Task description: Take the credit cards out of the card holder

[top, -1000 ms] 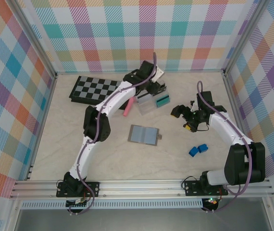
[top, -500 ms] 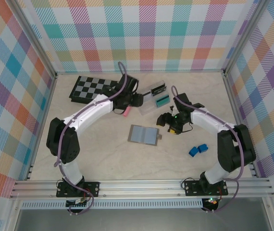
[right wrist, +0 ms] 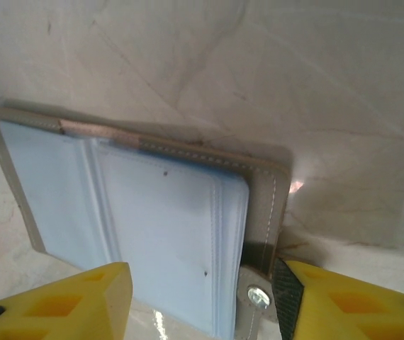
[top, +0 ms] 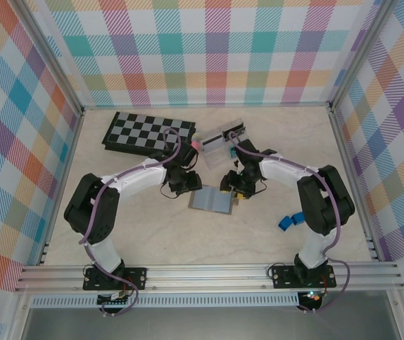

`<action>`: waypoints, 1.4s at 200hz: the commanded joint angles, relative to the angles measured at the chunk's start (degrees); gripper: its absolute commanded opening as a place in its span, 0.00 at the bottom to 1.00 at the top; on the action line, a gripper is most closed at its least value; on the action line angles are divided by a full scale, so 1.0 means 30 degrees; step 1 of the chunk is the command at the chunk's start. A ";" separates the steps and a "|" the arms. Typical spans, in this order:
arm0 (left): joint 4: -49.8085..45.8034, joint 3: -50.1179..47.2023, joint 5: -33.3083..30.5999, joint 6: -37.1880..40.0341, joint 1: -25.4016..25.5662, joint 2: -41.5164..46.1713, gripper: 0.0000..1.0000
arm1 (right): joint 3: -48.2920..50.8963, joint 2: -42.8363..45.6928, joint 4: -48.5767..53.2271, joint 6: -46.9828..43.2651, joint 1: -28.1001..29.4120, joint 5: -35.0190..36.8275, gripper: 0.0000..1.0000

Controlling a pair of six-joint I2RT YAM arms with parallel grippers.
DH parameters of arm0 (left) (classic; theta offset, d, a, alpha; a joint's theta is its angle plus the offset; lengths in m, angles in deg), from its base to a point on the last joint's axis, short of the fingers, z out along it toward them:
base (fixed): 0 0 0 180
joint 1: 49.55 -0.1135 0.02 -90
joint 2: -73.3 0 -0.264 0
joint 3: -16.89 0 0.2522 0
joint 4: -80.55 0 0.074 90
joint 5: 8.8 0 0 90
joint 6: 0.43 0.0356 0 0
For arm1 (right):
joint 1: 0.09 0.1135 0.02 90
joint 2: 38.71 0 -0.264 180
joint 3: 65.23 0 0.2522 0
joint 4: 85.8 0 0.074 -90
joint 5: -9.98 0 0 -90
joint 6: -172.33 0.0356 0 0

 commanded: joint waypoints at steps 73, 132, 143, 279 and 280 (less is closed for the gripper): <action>0.0782 0.0392 0.1379 -0.0802 0.0182 -0.2125 0.34 | -0.0845 -0.1699 0.0249 -0.0884 0.0064 0.0008 0.49; 0.1774 -0.0395 0.1695 -0.1601 0.0239 -0.2618 0.22 | -0.1530 -0.2623 0.0175 -0.1459 0.0055 -0.0406 0.42; 0.1771 -0.0424 0.1775 -0.1643 0.0238 -0.2689 0.22 | -0.1719 -0.2841 0.0087 -0.1638 0.0058 -0.0606 0.40; 0.2200 -0.0345 0.2563 -0.1776 0.0577 -0.3131 0.20 | -0.2477 -0.3548 -0.0393 -0.2414 0.0055 -0.1612 0.37; 0.2190 -0.0341 0.2543 -0.1776 0.0585 -0.3102 0.20 | -0.2499 -0.3544 -0.0395 -0.2426 0.0055 -0.1612 0.37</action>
